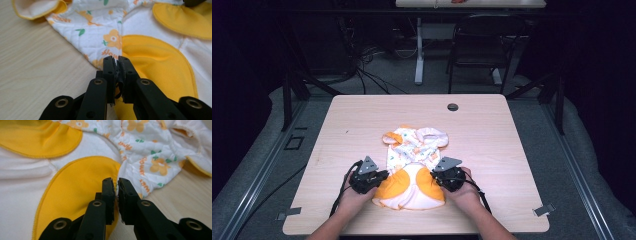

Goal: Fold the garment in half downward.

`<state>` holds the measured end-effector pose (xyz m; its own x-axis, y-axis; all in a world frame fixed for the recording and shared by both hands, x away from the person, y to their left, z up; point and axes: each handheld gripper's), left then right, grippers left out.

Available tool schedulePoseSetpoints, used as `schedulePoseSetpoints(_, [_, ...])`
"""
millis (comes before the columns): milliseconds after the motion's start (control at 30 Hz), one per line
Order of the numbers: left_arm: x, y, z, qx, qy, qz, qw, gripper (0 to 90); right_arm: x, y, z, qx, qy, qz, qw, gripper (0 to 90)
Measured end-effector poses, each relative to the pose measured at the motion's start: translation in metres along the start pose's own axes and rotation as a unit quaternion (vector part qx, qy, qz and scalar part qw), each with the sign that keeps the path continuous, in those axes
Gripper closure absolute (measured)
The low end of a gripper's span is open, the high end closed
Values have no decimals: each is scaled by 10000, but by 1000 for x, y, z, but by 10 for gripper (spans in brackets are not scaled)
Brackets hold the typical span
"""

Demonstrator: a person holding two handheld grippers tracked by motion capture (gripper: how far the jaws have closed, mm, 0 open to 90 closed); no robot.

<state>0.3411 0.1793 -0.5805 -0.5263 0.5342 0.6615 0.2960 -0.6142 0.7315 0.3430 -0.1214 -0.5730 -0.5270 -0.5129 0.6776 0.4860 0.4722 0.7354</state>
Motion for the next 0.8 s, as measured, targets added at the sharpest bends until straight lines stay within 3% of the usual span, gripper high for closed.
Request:
schedulePoseSetpoints(100, [1,0,0,-38,-61,5,10000,859,-3,-2,-1,-3,11,148,9999,855])
schedulePoseSetpoints(467, [5,-1,-8,-173,-220,149,9995,869,-1,-6,3,97,216,190,9995,896])
schedulePoseSetpoints(800, [16,-5,-16,-219,-479,262,9983,869,9,-10,9,233,653,433,9967,896])
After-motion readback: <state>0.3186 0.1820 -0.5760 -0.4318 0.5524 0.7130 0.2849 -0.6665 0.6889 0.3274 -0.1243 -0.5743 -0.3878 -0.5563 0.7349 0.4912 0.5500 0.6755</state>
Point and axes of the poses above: each handheld gripper's, and its own axes: x roughly backward along the jaws, y roughly out of its top, z roughly to its left, and after that the axes turned 10 degrees about -x, right-handed
